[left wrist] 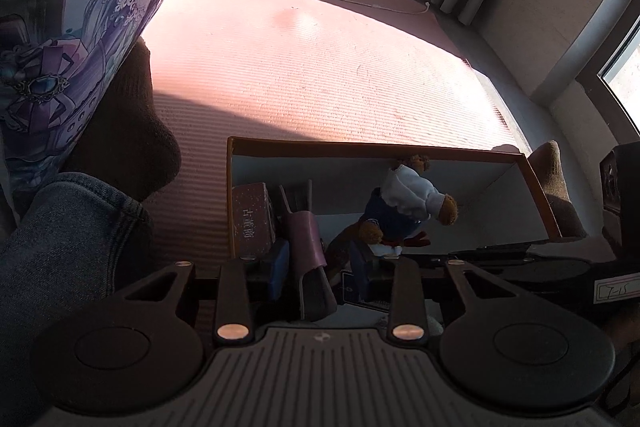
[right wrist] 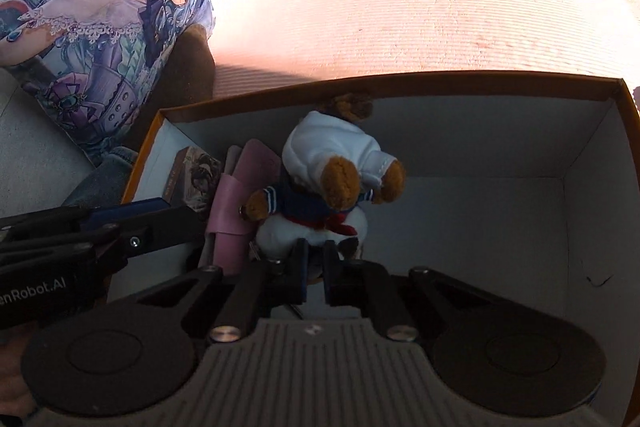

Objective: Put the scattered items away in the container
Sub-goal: 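Lower both held items into the orange box and open both tools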

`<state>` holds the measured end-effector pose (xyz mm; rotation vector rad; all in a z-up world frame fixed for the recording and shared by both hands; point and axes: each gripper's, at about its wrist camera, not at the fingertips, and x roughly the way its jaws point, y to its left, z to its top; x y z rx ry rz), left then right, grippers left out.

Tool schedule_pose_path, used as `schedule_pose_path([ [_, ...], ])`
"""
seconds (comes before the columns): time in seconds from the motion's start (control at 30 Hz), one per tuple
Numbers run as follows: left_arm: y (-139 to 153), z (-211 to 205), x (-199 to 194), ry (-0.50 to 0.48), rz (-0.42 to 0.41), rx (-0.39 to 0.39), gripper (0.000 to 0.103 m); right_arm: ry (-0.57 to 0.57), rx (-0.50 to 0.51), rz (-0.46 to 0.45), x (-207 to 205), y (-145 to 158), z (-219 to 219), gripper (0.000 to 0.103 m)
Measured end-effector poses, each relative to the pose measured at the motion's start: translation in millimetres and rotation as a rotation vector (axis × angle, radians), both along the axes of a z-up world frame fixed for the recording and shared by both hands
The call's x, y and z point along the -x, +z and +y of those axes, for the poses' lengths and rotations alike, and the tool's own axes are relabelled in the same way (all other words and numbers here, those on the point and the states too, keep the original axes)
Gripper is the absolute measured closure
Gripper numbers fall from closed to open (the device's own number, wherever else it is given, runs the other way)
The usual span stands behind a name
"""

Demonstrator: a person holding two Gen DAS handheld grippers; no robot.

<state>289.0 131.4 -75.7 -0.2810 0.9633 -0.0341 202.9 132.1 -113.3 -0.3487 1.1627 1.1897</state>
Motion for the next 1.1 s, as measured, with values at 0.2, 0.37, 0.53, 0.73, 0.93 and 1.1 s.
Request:
schedule_pose_path([
  [0.2,0,7,2,0.024,-0.006,0.010,0.064,-0.009,-0.067,-0.075,1,31,-19,0.046],
  [0.37,2,7,5,0.025,-0.011,0.008,0.064,-0.070,-0.044,-0.147,-10,36,-17,0.044],
  [0.53,3,9,7,0.026,-0.016,0.011,0.064,-0.143,-0.001,-0.158,-30,21,-20,0.044],
  [0.73,3,10,7,0.030,-0.019,0.011,0.064,-0.234,0.017,-0.099,-61,2,-11,0.045],
  [0.93,5,15,9,0.041,-0.030,0.013,0.064,-0.230,0.012,0.073,-63,-17,1,0.046],
  [1.1,5,16,10,0.040,-0.033,0.013,0.064,-0.162,0.009,0.186,-43,-24,13,0.053],
])
